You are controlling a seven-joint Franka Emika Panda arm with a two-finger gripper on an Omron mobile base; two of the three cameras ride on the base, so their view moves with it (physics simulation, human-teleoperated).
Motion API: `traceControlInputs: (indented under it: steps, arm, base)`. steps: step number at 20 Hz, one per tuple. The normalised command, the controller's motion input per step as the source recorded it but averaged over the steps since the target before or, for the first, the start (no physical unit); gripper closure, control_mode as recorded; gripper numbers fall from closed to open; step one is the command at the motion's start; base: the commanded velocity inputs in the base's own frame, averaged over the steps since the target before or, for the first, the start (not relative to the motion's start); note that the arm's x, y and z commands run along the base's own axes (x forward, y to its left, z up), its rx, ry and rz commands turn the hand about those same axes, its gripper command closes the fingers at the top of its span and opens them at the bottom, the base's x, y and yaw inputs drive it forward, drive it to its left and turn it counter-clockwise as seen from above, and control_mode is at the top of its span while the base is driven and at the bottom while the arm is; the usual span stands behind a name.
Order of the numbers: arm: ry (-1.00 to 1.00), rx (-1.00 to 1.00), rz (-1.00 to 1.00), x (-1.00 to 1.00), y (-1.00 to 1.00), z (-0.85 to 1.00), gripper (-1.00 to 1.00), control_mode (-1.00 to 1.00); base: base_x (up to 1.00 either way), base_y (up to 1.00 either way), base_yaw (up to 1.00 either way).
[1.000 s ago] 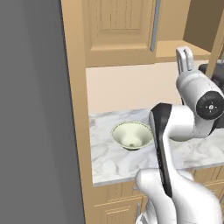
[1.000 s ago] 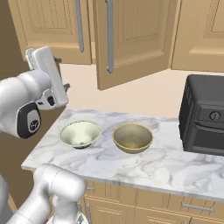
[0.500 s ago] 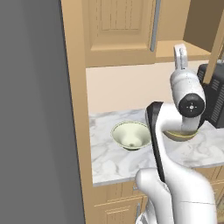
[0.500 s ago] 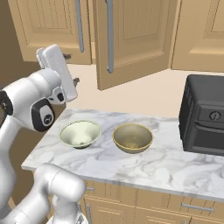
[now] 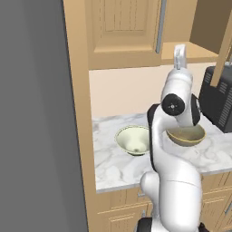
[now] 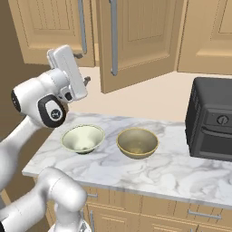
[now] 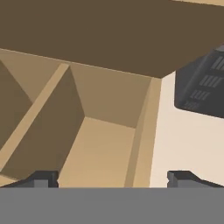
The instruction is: Open the cabinet. Pick the bowls from the counter and place them in the cabinet. Then close the cabinet.
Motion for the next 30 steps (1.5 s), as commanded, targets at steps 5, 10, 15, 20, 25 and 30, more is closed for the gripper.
traceControlInputs:
  steps: [5,10,15,20,25,30]
  arm:
    - [-0.01,0.02,0.00,0.12,-0.38,0.10,-1.00,-1.00]
    - [-0.01,0.03,0.00,0.11,-0.33,0.05,-1.00,-1.00]
    - [0.00,0.01,0.00,0.29,-0.21,0.00,-1.00,-1.00]
    - [0.00,0.01,0.00,0.28,-0.28,0.00,-1.00,-1.00]
    - [0.00,0.04,0.00,0.15,-0.44,0.03,-1.00,-1.00]
    - [-0.01,0.02,-0.03,0.11,-0.35,0.02,-1.00,-1.00]
  base:
    - [0.00,0.00,0.00]
    - [0.00,0.00,0.00]
    - [0.00,0.00,0.00]
    - [0.00,0.00,0.00]
    - [0.00,0.00,0.00]
    - [0.00,0.00,0.00]
